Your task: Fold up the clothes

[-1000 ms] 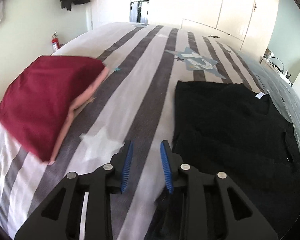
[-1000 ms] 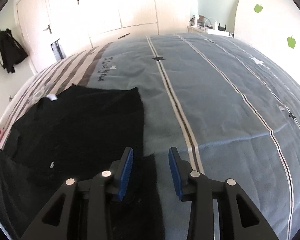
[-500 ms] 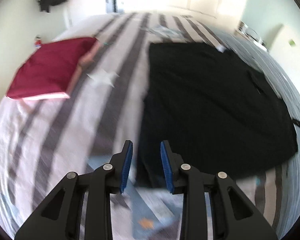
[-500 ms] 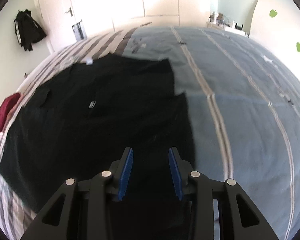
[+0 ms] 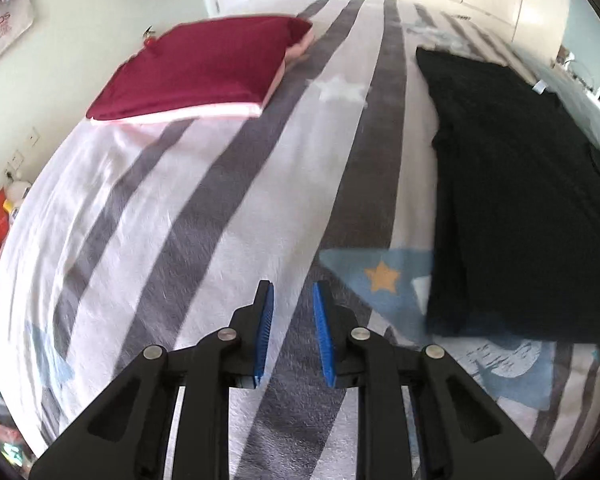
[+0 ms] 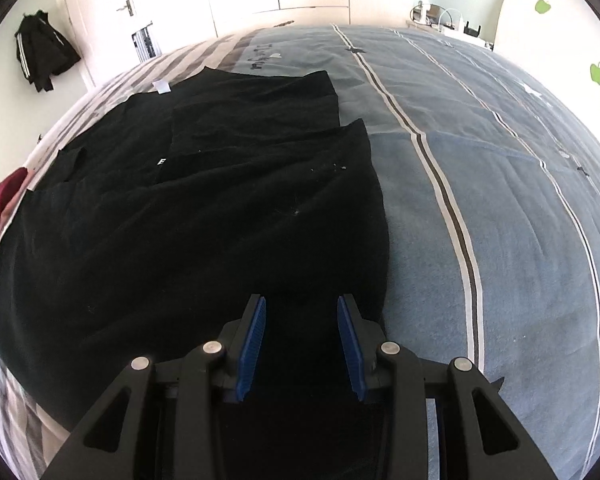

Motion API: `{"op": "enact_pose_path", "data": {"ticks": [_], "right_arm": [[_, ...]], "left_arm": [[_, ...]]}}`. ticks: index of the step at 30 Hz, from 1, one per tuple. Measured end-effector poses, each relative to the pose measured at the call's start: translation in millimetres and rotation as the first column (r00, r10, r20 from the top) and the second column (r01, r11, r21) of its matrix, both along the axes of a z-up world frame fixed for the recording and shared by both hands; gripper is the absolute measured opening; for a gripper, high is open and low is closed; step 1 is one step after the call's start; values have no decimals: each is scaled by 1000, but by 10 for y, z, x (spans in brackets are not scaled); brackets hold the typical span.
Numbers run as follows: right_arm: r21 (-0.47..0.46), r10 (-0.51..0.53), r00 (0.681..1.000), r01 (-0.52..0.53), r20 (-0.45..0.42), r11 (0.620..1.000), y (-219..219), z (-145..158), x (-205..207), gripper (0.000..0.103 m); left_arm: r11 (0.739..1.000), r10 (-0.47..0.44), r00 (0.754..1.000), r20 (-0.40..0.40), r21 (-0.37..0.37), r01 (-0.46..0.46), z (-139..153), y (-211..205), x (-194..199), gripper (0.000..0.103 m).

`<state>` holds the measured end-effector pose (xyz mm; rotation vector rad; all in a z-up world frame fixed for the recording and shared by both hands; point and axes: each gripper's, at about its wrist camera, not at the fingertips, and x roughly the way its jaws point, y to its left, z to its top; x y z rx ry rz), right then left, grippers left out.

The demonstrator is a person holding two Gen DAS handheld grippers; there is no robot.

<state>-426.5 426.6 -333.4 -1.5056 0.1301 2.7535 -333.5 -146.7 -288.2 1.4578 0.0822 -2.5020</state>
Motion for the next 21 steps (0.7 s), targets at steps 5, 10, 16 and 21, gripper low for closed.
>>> {"op": "enact_pose_path", "data": {"ticks": [5, 10, 16, 21], "right_arm": [[-19, -18, 999, 17, -44, 1000, 5, 236, -119, 34], [10, -9, 997, 9, -82, 1000, 24, 427, -489, 37], [44, -2, 996, 6, -86, 999, 164, 444, -995, 37], [1, 10, 999, -9, -41, 1000, 332, 329, -1149, 42]], "left_arm": [[998, -55, 997, -62, 37, 58, 207, 254, -325, 19], [991, -108, 986, -123, 68, 117, 309, 540, -1148, 19], [970, -223, 966, -128, 71, 233, 148, 714, -2020, 19], [949, -299, 950, -88, 72, 306, -52, 813, -2428, 19]]}}
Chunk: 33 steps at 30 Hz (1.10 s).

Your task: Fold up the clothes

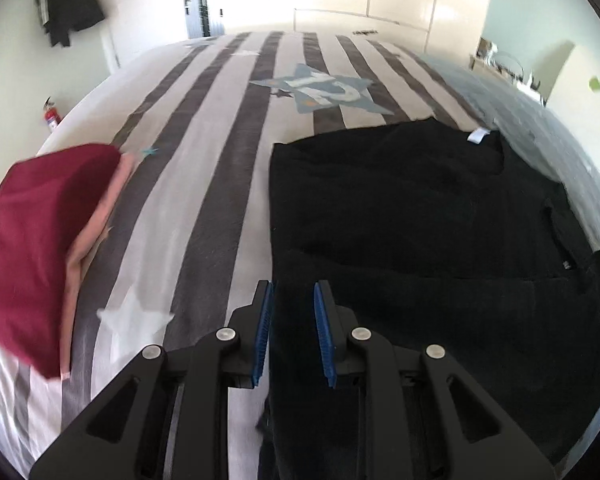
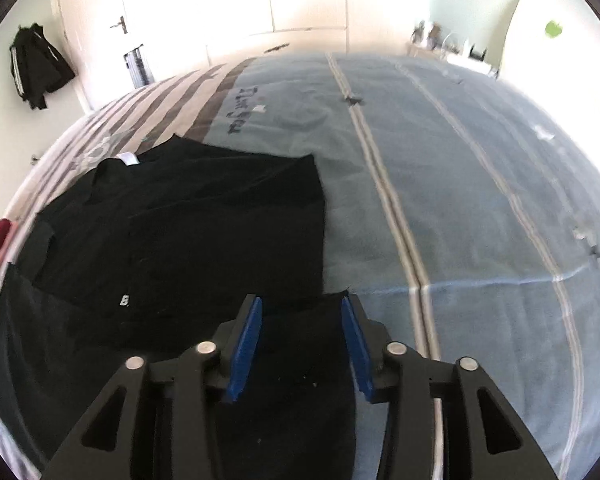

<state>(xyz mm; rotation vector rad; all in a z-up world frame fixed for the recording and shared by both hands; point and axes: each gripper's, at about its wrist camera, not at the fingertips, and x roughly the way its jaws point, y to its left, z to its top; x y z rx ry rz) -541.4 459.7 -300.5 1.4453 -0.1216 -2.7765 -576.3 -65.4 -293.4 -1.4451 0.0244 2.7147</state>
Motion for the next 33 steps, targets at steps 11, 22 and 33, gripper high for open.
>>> {"op": "enact_pose_path", "data": {"ticks": [11, 22, 33], "right_arm": [[2, 10, 999, -10, 38, 1000, 118, -192, 37, 43], [4, -3, 998, 3, 65, 1000, 190, -229, -122, 7], [27, -26, 1000, 26, 7, 999, 195, -30, -63, 3]], "left_arm": [[1000, 0, 999, 53, -13, 1, -174, -57, -207, 27], [999, -32, 999, 11, -22, 32, -67, -1, -175, 4], [1000, 0, 997, -71, -19, -1, 248, -115, -80, 4]]}}
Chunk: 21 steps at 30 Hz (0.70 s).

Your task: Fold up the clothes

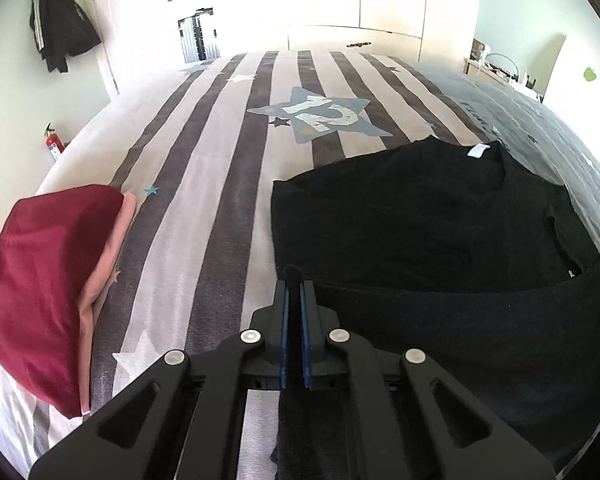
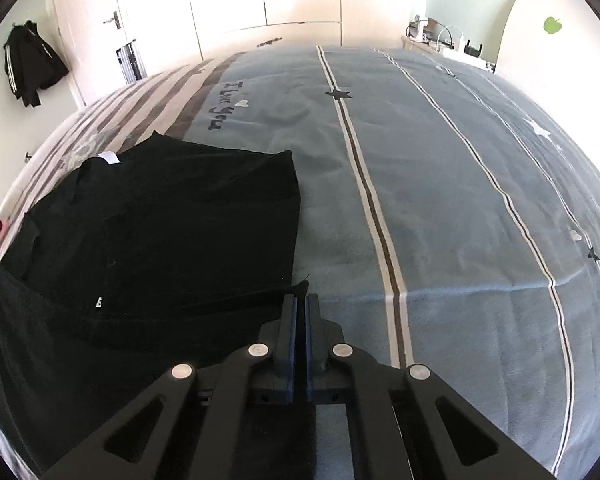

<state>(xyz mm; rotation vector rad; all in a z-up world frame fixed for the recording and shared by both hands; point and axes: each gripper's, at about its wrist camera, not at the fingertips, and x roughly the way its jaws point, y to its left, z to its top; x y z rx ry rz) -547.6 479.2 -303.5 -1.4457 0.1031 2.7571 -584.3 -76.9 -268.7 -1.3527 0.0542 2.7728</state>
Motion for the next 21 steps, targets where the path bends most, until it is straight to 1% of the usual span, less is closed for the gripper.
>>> {"op": "enact_pose_path", "data": {"ticks": [2, 6, 8, 10, 13, 15, 17, 19, 20, 21], "right_arm": [[0, -11, 1000, 11, -6, 1000, 20, 12, -2, 3], [-2, -26, 1000, 26, -13, 1000, 18, 13, -43, 3], [10, -22, 1000, 22, -14, 1000, -11, -4, -81, 3], [-2, -32, 999, 32, -22, 999, -9, 7, -114, 3], [-9, -38, 999, 38, -37, 999, -34, 29, -140, 3], [21, -18, 1000, 18, -8, 1000, -72, -80, -188, 3], [30, -10, 1000, 9, 28, 1000, -76, -207, -211, 3], [41, -5, 998, 2, 60, 999, -80, -316, -222, 3], [59, -1, 998, -2, 62, 998, -89, -326, -217, 7], [65, -10, 998, 6, 60, 998, -75, -307, -211, 14]], "left_arm": [[1000, 20, 1000, -2, 8, -20, 7, -37, 0, 4], [999, 20, 1000, 2, -37, -20, -54, -3, -25, 4], [999, 41, 999, 6, -32, -41, -84, -40, -43, 4], [997, 68, 998, -2, -32, -68, -79, -68, -35, 4], [995, 72, 997, 18, -67, -70, -157, -53, -37, 4], [995, 68, 997, 46, -74, -64, -242, -48, -67, 4], [995, 85, 993, 83, -54, -80, -332, -60, -110, 5], [994, 110, 986, 122, -34, -107, -399, -91, -147, 9], [992, 122, 985, 121, -23, -120, -390, -114, -144, 11], [991, 134, 985, 113, -14, -134, -365, -138, -133, 14]]}}
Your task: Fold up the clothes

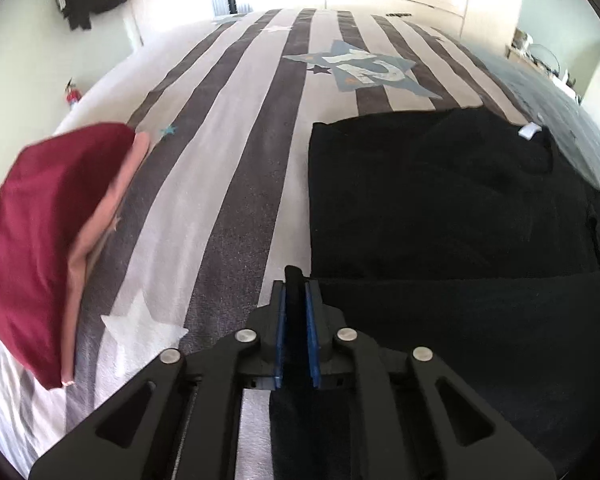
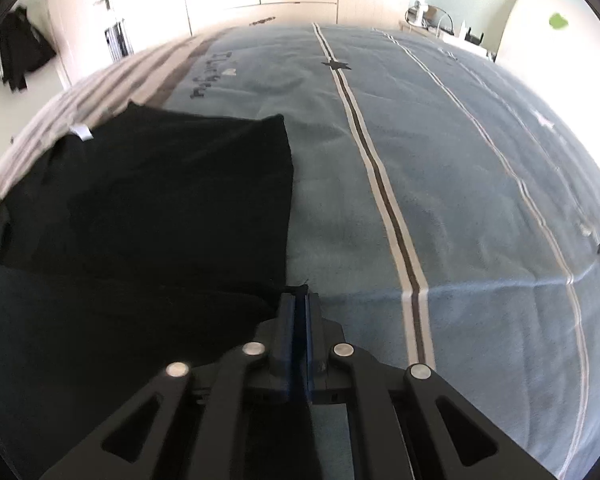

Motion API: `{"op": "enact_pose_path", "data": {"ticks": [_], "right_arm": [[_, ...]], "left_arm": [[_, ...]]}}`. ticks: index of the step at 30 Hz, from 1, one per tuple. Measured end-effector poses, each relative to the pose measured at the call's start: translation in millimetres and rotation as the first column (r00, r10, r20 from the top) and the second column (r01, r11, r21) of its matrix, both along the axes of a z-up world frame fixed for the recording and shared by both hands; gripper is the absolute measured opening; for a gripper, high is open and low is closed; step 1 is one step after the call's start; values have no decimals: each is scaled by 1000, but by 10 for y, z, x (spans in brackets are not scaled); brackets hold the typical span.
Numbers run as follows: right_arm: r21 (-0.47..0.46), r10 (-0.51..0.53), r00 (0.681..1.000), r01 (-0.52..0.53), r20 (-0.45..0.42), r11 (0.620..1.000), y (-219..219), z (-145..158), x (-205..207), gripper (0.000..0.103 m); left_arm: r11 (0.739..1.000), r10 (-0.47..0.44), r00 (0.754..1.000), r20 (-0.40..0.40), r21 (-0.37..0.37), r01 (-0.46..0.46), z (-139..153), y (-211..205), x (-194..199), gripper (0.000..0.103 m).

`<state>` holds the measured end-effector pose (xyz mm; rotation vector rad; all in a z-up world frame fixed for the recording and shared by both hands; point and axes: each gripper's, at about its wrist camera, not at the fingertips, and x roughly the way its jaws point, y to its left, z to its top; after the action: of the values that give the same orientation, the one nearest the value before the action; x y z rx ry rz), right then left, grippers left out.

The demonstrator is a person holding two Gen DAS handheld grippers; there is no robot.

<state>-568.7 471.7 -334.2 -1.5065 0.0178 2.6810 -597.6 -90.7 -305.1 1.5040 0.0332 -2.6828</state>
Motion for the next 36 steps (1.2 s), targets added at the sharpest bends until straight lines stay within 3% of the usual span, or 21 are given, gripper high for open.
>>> {"op": "enact_pose_path", "data": {"ticks": [2, 5, 7, 10, 15, 20, 24, 26, 36], "right_arm": [[-10, -34, 999, 34, -6, 999, 62, 59, 12, 28], [-13, -82, 995, 81, -54, 997, 189, 248, 36, 31], [-2, -96, 993, 96, -73, 995, 236, 347, -5, 35], [-14, -87, 992, 86, -88, 996, 254, 449, -159, 43], [-56, -47, 997, 44, -54, 997, 88, 352, -654, 44], [-81, -16, 1000, 16, 0, 997, -72, 148, -1156, 44], [-84, -24, 1000, 25, 14, 996, -106, 54, -1377, 44], [-94, -34, 999, 37, 25, 995, -93, 10, -1423, 44], [-105, -47, 996, 54, 73, 993, -43, -139, -1634, 44]], "left_arm": [[999, 53, 998, -44, 1, -53, 114, -78, 33, 46], [990, 138, 981, -135, -16, -141, 317, -220, 68, 70], [988, 151, 976, -157, -7, -154, 394, -272, 3, 74], [995, 104, 985, -136, 18, -102, 400, -229, -204, 74], [1000, 2, 997, -71, -1, -2, 215, 41, -744, 74], [1000, 5, 1000, -6, 27, -4, 20, 188, -1221, 73], [1000, -14, 999, 46, -19, 15, -123, 228, -1421, 73], [999, -39, 996, 78, -24, 41, -208, 237, -1456, 62], [998, -67, 995, 68, 24, 65, -232, 263, -1529, 39]]}}
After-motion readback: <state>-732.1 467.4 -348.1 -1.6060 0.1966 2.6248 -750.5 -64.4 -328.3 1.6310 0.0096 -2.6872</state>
